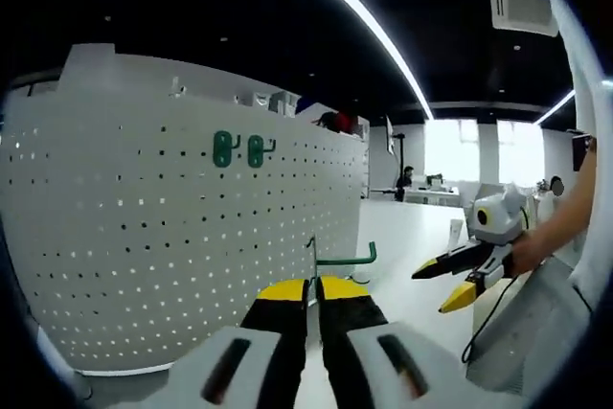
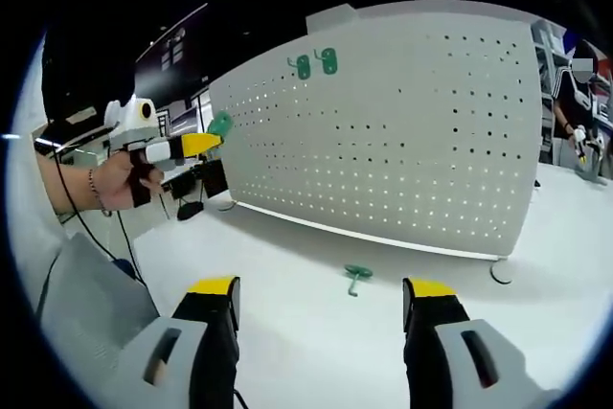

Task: Insert the hook assembly into the mounting plate slot until the hook locks in place.

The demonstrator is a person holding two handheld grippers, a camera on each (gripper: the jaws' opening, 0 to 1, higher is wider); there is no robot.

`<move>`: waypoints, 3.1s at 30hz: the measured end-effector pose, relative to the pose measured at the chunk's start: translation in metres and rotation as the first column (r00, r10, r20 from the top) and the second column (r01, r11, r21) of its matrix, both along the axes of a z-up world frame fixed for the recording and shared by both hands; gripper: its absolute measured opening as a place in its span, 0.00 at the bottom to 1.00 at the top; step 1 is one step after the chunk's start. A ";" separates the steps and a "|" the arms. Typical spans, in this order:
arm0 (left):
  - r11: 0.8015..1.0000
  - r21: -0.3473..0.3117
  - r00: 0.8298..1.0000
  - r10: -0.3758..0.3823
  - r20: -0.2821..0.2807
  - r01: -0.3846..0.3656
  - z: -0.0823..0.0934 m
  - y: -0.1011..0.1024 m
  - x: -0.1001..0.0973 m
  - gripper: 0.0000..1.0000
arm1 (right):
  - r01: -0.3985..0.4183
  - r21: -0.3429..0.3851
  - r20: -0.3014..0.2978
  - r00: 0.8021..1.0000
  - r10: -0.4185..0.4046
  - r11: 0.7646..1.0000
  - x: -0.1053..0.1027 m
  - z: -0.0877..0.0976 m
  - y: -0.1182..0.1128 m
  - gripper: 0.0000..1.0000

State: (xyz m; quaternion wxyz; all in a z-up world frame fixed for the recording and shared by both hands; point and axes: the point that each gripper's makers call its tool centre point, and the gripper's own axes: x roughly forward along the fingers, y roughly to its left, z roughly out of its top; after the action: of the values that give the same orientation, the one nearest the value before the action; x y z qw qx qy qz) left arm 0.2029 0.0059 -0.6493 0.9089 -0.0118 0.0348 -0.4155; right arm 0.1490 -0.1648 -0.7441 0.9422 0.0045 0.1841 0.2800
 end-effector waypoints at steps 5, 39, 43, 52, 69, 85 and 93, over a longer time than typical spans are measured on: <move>0.999 -0.032 1.000 0.012 0.018 -0.011 0.014 0.005 -0.001 0.03 | -0.002 0.002 0.002 1.000 0.002 1.000 0.000 0.001 0.001 0.67; 0.998 -0.059 0.998 0.030 0.062 -0.026 0.037 0.010 -0.001 0.03 | -0.091 0.344 0.251 0.968 0.002 0.935 -0.003 0.088 0.024 0.67; 0.998 -0.058 0.998 0.031 0.063 -0.028 0.037 0.009 -0.002 0.03 | -0.095 0.340 0.248 0.969 0.008 0.936 -0.001 0.088 0.026 0.67; 0.998 -0.063 0.997 0.035 0.063 -0.031 0.038 0.008 -0.002 0.03 | -0.152 0.470 0.219 0.974 0.052 0.869 -0.003 0.105 0.044 0.54; 0.998 -0.049 0.997 0.035 0.067 -0.031 0.037 0.003 -0.004 0.03 | -0.198 0.509 0.206 0.973 0.104 0.838 0.003 0.113 0.067 0.47; 0.998 -0.049 0.996 0.053 0.070 -0.049 0.039 0.009 -0.003 0.03 | -0.280 0.524 0.241 0.954 0.176 0.804 0.017 0.132 0.106 0.47; 0.997 -0.047 0.996 0.058 0.075 -0.055 0.040 0.011 -0.002 0.03 | -0.313 0.531 0.252 0.945 0.206 0.787 0.023 0.140 0.124 0.46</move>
State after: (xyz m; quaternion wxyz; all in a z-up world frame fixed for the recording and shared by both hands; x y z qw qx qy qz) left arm 0.2005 0.0173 -0.6094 0.9204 -0.0175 -0.0096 -0.3905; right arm 0.1715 -0.0405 -0.6045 0.8633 0.2319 0.0056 0.4483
